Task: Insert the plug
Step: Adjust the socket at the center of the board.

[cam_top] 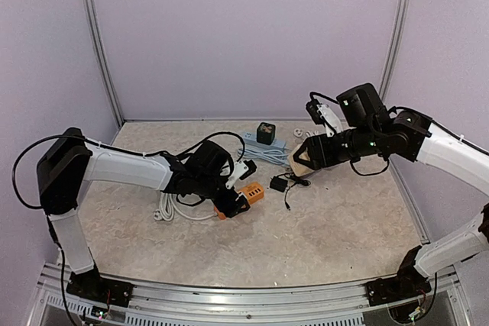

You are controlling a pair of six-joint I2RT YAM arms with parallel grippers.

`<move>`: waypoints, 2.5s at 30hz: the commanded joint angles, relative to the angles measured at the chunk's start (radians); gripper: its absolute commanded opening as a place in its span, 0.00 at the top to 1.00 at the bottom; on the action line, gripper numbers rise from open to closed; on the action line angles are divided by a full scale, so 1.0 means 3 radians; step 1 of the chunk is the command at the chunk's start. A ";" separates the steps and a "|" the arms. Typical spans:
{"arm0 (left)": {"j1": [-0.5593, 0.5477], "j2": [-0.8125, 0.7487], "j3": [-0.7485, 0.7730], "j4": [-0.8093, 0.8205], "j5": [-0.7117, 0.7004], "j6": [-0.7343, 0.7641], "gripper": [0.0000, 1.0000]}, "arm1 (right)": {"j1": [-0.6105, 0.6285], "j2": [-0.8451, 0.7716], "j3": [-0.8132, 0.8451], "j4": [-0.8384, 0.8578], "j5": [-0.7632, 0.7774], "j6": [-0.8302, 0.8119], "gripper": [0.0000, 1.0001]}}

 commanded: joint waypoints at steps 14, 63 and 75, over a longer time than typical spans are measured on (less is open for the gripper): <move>0.0089 0.0788 0.0795 -0.0823 0.0056 0.0260 0.43 | -0.0032 -0.0176 -0.0178 0.0130 -0.0110 0.0025 1.00; -0.0853 -0.0057 0.2342 0.2688 -0.5120 0.1586 1.00 | -0.0028 -0.0605 -0.0082 0.0105 0.0088 -0.0066 1.00; -0.1158 0.0417 0.2100 0.4283 -0.5256 0.2354 1.00 | -0.0028 -0.0572 -0.0104 0.0120 0.0091 -0.0046 1.00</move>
